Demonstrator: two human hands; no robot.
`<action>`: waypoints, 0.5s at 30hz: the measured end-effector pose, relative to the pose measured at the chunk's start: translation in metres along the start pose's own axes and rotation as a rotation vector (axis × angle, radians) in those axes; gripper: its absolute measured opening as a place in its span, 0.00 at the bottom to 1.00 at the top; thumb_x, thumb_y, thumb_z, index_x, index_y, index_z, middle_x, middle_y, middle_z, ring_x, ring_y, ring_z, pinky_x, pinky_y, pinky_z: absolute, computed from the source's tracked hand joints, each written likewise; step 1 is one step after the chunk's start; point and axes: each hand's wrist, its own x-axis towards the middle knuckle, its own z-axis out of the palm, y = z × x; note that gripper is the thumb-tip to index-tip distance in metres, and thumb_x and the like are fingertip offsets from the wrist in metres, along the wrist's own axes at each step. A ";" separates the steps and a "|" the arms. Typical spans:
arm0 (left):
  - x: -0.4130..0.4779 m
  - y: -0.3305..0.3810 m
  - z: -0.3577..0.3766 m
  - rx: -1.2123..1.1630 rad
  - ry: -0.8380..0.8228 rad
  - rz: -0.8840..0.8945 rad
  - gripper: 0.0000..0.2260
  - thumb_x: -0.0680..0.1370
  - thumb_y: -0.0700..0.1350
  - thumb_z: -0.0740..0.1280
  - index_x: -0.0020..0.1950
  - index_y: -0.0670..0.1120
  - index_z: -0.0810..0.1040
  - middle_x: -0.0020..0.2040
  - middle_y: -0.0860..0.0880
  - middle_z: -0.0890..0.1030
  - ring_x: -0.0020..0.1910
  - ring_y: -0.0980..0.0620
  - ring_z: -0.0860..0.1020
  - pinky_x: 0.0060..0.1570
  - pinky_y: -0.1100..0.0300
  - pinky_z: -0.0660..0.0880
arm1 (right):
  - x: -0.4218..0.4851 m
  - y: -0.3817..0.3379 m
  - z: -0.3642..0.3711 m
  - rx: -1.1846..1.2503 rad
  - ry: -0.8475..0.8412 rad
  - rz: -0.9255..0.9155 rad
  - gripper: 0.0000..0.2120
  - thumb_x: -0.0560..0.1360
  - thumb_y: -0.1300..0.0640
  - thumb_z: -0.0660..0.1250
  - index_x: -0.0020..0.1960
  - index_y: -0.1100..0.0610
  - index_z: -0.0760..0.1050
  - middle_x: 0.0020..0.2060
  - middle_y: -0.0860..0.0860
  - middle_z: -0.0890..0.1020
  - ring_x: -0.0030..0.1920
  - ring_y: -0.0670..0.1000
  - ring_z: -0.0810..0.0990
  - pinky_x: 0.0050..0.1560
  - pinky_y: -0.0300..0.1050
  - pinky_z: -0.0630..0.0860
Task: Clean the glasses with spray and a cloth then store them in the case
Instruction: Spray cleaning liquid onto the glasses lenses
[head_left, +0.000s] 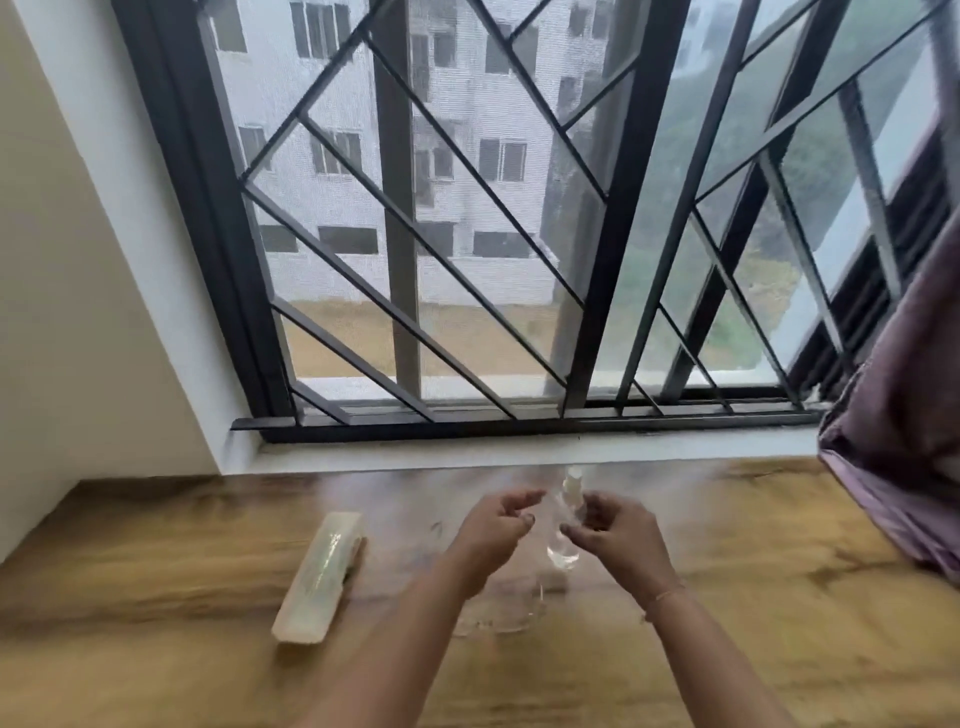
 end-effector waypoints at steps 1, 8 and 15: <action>-0.003 -0.001 0.005 0.014 0.001 0.009 0.17 0.77 0.33 0.58 0.63 0.43 0.74 0.63 0.49 0.76 0.59 0.55 0.72 0.57 0.65 0.66 | -0.008 0.006 -0.003 0.006 0.013 0.019 0.09 0.61 0.62 0.76 0.40 0.54 0.81 0.34 0.55 0.84 0.36 0.50 0.82 0.42 0.49 0.78; -0.027 -0.013 0.001 0.151 0.140 0.073 0.16 0.77 0.33 0.58 0.57 0.46 0.79 0.57 0.50 0.80 0.59 0.55 0.75 0.60 0.63 0.68 | -0.039 0.025 -0.006 0.042 0.047 0.051 0.08 0.62 0.61 0.74 0.40 0.53 0.81 0.34 0.53 0.84 0.38 0.48 0.82 0.43 0.50 0.79; -0.056 -0.042 -0.040 0.427 0.266 0.099 0.17 0.76 0.34 0.58 0.54 0.49 0.81 0.55 0.52 0.82 0.58 0.58 0.75 0.56 0.67 0.68 | -0.051 0.026 -0.007 0.133 0.075 0.078 0.07 0.64 0.60 0.75 0.37 0.51 0.79 0.36 0.52 0.84 0.39 0.50 0.82 0.45 0.48 0.79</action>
